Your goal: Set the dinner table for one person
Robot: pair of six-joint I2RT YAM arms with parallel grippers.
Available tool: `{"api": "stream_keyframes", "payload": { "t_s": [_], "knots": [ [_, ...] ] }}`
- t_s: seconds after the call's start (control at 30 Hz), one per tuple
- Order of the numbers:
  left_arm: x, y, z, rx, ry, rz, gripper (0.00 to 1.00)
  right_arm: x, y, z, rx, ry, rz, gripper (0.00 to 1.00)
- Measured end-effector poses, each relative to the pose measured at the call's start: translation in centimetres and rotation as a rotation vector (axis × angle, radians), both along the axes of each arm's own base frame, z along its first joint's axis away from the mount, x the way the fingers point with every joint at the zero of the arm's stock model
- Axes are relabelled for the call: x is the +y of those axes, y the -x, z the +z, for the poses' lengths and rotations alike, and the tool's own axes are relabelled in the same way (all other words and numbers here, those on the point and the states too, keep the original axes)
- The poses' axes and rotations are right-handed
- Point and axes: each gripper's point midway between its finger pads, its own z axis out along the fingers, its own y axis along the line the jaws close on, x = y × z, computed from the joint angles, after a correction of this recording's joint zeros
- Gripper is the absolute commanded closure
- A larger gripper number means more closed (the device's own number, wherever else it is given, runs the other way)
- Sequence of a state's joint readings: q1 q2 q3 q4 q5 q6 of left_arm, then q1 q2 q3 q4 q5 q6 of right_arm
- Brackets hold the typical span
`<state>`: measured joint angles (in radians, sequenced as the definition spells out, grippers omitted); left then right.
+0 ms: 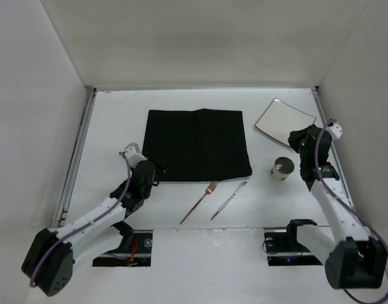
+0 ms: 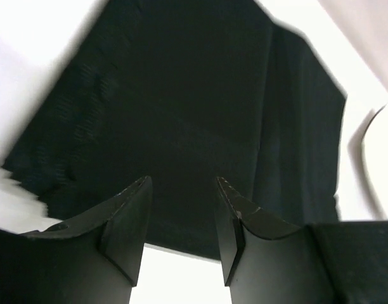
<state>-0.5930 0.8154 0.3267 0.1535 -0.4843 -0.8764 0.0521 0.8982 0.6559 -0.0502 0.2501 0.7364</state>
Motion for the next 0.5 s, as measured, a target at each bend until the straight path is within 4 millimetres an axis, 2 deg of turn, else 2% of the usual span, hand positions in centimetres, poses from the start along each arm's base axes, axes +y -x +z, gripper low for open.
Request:
{"api": "stream_keyframes", "payload": {
  "t_s": [0.07, 0.13, 0.23, 0.33, 0.5],
  "knots": [
    [-1.6, -0.3, -0.9, 0.019, -0.034, -0.05, 0.6, -2.8, -1.1, -2.1, 0.065, -0.009, -0.068, 0.78],
    [-3.1, -0.6, -1.4, 0.021, -0.059, -0.095, 0.6, -5.3, -1.7, -4.2, 0.119, -0.038, -0.128, 0.65],
    [-4.7, -1.1, -1.6, 0.0, -0.08, -0.141, 0.6, -7.8, -2.7, -6.5, 0.153, -0.089, -0.181, 0.5],
    [-5.7, -1.7, -1.4, -0.029, -0.086, -0.165, 0.59, -9.3, -3.7, -8.8, 0.182, -0.137, -0.206, 0.49],
    [-6.6, -2.5, -1.8, -0.053, -0.091, -0.181, 0.59, -10.2, -5.2, -12.4, 0.235, -0.206, -0.227, 0.48]
  ]
}}
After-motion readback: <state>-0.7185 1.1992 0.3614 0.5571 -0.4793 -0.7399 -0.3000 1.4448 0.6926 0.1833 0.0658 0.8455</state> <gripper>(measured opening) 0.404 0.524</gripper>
